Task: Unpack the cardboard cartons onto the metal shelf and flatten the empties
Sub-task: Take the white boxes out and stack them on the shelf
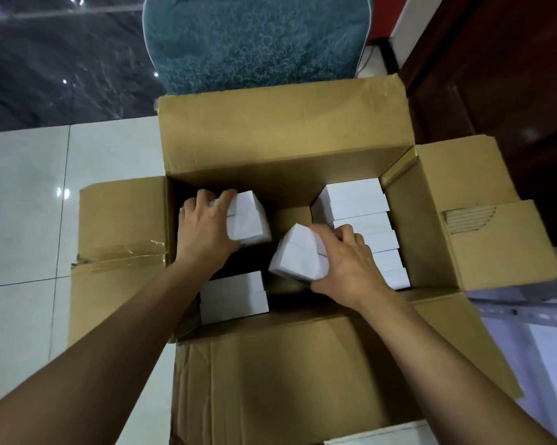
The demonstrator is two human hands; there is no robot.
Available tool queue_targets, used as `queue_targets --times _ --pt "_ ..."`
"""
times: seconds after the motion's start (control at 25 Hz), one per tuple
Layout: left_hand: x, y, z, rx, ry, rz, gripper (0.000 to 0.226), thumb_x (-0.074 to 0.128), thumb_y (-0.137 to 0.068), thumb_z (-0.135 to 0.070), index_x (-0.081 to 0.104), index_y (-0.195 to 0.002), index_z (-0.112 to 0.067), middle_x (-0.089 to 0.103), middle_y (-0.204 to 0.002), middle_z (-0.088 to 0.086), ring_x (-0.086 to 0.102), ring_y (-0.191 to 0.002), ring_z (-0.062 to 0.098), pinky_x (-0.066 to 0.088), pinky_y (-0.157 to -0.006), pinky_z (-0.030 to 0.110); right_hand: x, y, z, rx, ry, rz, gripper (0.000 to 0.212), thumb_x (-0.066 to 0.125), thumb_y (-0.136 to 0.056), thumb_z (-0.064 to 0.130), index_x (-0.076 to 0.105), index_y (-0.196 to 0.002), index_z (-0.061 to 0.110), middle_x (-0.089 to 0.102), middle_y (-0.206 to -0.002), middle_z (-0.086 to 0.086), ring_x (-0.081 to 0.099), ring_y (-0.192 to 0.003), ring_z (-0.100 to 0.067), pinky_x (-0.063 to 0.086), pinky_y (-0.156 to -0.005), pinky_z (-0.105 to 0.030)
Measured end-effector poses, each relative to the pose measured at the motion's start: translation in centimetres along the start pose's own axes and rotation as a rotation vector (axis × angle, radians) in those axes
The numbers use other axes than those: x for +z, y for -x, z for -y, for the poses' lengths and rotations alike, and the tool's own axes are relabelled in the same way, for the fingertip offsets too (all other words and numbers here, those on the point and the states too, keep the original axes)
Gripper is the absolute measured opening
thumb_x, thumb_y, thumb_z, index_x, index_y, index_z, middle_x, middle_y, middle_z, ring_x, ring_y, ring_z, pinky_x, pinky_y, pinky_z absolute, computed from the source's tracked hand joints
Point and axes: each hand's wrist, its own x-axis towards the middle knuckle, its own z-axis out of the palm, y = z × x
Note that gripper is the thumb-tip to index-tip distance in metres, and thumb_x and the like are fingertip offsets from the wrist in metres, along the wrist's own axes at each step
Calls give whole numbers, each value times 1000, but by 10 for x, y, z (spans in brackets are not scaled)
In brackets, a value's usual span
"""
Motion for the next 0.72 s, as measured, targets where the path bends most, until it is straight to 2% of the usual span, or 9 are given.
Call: queue_targets --times 0.2,0.44,0.6,0.72 --pt "-30 28 -9 8 39 -97 96 87 -69 -43 34 -150 -34 41 -136 13 37 -124 39 37 -105 52 -28 34 2 31 -112 -118 97 85 -69 25 29 -147 41 36 -128 -2 40 -120 -28 40 -99 -40" --pt "-68 70 -31 6 118 -191 94 88 -69 -39 38 -147 -33 39 -140 14 34 -125 38 35 -104 54 -53 76 1 38 -165 -268 94 86 -69 30 31 -145 39 34 -120 2 41 -119 -27 40 -96 -41" --pt "-91 104 -49 11 156 -233 95 89 -69 -39 38 -148 -30 38 -142 15 31 -130 39 35 -106 59 -71 110 -4 60 -192 -323 96 88 -68 34 29 -143 41 35 -129 -1 40 -124 -27 46 -99 -47" --pt "-103 121 -63 21 145 -272 94 88 -68 -43 40 -147 -26 42 -138 15 37 -125 38 38 -101 55 -81 132 -5 82 -201 -364 98 89 -68 38 27 -144 42 35 -134 -2 39 -129 -26 49 -101 -52"
